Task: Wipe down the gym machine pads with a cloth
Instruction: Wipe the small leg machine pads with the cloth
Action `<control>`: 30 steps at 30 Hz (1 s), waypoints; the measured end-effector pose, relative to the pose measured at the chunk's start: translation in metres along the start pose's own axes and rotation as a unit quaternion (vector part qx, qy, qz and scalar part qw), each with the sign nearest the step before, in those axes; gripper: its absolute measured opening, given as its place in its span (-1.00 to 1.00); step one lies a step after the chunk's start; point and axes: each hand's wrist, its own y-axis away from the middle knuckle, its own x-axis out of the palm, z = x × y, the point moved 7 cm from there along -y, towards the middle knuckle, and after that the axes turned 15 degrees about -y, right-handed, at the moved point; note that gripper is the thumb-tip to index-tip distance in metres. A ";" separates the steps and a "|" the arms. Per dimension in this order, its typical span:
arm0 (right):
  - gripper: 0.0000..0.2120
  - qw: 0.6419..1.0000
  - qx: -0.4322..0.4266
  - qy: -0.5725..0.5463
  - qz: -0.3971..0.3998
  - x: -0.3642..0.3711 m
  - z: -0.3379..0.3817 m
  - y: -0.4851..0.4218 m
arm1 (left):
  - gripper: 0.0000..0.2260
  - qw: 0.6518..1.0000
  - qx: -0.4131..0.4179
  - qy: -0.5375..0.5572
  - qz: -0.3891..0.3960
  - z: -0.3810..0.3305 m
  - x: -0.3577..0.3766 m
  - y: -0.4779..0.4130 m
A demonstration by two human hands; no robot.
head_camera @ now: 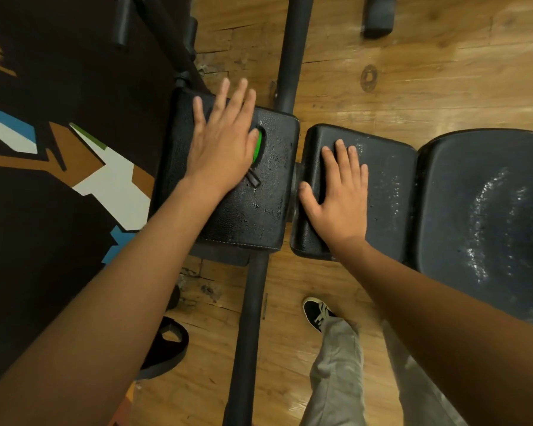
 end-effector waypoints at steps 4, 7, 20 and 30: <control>-0.35 1.000 0.000 0.005 -0.001 0.001 -0.001 0.000 | -0.46 1.000 0.000 0.003 0.001 -0.003 -0.002 -0.020; -0.35 1.000 0.000 0.000 -0.001 0.000 -0.001 0.000 | -0.46 0.999 -0.016 0.033 -0.006 -0.001 -0.003 0.006; -0.35 1.000 0.005 0.005 0.008 -0.001 -0.001 -0.001 | -0.50 1.000 -0.021 -0.011 0.001 0.000 -0.002 -0.010; -0.35 1.000 0.006 0.007 0.010 -0.001 0.000 0.000 | -0.48 0.999 -0.042 0.004 0.019 -0.007 0.009 0.072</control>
